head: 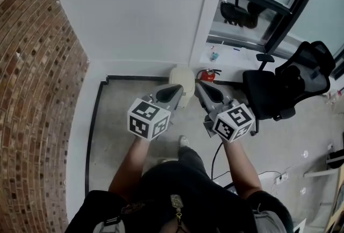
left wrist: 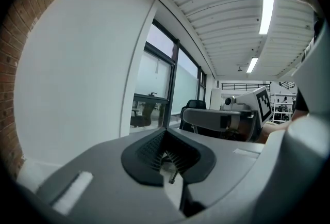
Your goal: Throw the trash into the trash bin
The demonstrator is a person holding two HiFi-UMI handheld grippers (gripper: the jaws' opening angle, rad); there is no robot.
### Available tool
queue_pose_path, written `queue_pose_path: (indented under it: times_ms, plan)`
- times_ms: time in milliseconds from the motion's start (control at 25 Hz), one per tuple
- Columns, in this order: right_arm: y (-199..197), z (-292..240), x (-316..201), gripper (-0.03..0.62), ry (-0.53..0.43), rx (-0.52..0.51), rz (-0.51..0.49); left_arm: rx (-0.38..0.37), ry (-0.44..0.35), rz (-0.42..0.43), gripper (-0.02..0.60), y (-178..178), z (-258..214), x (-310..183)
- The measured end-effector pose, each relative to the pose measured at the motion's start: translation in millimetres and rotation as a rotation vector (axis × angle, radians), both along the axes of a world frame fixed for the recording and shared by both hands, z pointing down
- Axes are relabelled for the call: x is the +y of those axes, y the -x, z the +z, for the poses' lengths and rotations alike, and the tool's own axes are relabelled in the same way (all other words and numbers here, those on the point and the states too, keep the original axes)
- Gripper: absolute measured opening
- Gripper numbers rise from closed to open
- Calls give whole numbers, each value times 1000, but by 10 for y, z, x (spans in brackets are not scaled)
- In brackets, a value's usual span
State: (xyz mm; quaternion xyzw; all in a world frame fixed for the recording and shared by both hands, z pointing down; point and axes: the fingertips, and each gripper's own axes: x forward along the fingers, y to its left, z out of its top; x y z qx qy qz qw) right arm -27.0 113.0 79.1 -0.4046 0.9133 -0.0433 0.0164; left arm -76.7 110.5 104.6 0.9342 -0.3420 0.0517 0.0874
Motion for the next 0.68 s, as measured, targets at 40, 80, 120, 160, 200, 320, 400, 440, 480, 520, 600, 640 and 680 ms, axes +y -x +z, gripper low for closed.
queue_pose_path:
  times_ms: [40,80,120,160,200,320,400,440,480,520,600,640,680]
  plan:
    - [-11,-2,2,2,1,-1,1,1,0,0,6,-7,-6,2]
    - [-23,-6,4,2,1,-2,2,1,-1,0,6,-14,-12,3]
    - [-34,-11,7,2,0,-3,3,2,-2,-1,6,-20,-18,4]
    - [-43,-18,10,2,-2,-3,3,2,-3,-1,6,-26,-23,6]
    - [-49,-26,15,2,-3,-3,3,1,-3,-1,6,-30,-27,10]
    - [-52,-44,39,2,-7,-2,2,-1,-1,-1,6,-34,-30,34]
    - [-50,-48,50,2,-8,-2,2,-1,0,0,6,-33,-29,44]
    - [-53,-50,50,2,-9,-3,2,-2,-1,0,6,-37,-29,45]
    - [-58,-50,48,2,-9,-3,3,-4,-2,1,6,-42,-29,44]
    - [-63,-48,46,2,-9,-4,4,-6,-2,2,6,-47,-29,46]
    - [-63,-38,52,2,-5,-4,5,-9,-1,3,6,-52,-22,57]
    - [-61,-32,57,2,-3,-4,5,-11,1,4,6,-52,-17,65]
    - [-58,-25,62,2,-1,-4,5,-12,2,4,6,-52,-12,73]
